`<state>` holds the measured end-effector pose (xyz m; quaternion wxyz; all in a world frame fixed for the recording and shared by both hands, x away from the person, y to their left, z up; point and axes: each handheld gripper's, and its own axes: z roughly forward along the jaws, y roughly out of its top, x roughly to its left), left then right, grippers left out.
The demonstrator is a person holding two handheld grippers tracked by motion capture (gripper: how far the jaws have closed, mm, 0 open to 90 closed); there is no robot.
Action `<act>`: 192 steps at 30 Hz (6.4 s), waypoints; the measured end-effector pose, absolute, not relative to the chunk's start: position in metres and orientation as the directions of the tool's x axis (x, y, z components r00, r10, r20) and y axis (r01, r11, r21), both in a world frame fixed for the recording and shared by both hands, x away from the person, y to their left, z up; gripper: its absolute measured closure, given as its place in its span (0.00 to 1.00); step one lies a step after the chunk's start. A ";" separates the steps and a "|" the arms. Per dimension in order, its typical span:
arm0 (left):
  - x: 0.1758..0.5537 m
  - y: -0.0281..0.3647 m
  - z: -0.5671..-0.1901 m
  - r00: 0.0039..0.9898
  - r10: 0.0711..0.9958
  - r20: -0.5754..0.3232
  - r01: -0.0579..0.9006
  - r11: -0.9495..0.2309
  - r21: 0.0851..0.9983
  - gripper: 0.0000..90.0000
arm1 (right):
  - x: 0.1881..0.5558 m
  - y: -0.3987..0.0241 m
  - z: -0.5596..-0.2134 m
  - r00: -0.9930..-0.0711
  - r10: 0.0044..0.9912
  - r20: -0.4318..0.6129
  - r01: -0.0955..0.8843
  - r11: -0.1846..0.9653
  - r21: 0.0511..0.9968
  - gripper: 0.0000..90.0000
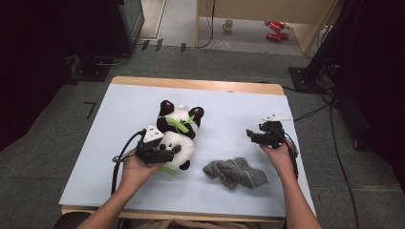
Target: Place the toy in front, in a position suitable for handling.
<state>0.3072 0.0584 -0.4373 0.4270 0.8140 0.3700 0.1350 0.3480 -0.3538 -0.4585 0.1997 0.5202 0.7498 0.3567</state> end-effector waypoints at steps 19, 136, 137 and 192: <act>0.340 0.102 -0.404 0.888 0.429 -0.167 0.381 -0.481 0.789 0.62 | 0.347 -0.361 -0.458 -0.386 0.914 0.121 0.642 0.173 0.747 0.44; 0.342 0.156 -0.442 0.856 0.467 -0.221 0.448 -0.457 0.768 0.29 | 0.277 -0.270 -0.424 -0.815 0.569 0.111 0.454 0.506 0.733 0.83; 0.342 0.156 -0.445 0.853 0.470 -0.228 0.454 -0.453 0.767 0.28 | 0.277 -0.271 -0.422 -0.814 0.571 0.110 0.453 0.503 0.736 0.83; 0.355 0.124 -0.448 0.882 0.377 -0.284 0.427 -0.380 0.821 0.65 | 0.359 -0.145 -0.341 -0.867 0.495 0.061 0.360 0.535 0.765 0.83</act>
